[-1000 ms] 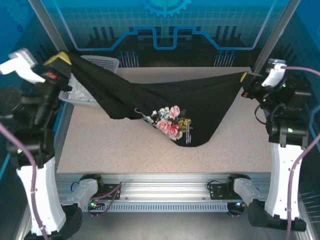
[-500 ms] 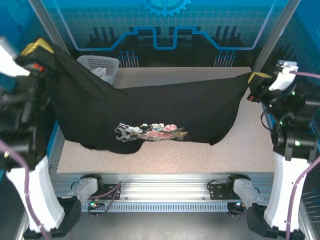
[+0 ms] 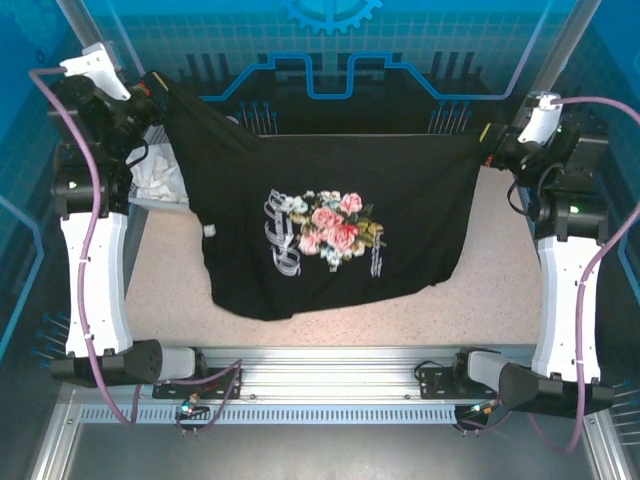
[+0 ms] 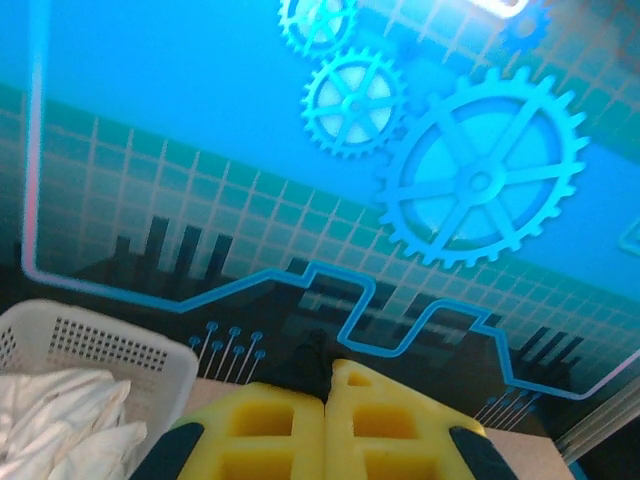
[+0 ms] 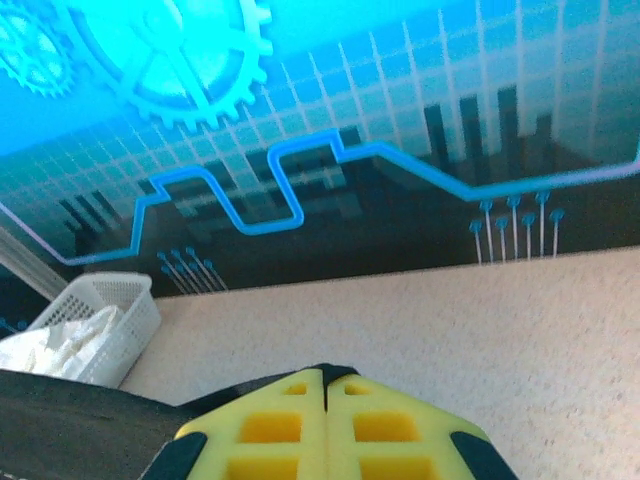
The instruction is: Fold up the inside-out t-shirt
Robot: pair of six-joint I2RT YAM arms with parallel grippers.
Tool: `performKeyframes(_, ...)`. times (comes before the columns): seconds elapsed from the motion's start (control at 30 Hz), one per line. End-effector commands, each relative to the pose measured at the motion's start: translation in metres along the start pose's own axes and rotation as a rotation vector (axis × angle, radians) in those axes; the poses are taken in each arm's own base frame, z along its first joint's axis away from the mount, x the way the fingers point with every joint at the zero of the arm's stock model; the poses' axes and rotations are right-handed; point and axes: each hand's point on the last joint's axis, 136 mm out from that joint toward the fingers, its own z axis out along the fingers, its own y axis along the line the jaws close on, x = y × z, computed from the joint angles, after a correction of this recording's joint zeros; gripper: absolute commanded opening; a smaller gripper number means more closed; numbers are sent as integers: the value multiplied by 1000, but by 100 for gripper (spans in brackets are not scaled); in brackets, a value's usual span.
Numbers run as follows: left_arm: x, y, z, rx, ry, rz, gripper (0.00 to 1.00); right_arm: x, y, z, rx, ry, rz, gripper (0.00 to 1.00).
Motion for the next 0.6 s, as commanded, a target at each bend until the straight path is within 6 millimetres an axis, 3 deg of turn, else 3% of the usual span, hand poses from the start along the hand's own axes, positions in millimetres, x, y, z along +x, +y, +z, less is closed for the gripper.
performKeyframes(0.0,-80,-62,-86,165,-268,16,0,-49,17,-60,50,-187,-77,0)
performKeyframes(0.17,-110,-97,-179,243,-430,18,0,-69,36,-125,96,-314,-126,0)
performKeyframes(0.27,-124,-116,-223,288,-494,34,0,-78,46,-166,134,-386,-170,0)
performKeyframes(0.47,-149,-148,-278,384,-584,51,0,-102,61,-241,239,-527,-256,0)
performKeyframes(0.57,-158,-153,-276,408,-597,42,0,-112,63,-260,283,-571,-285,0)
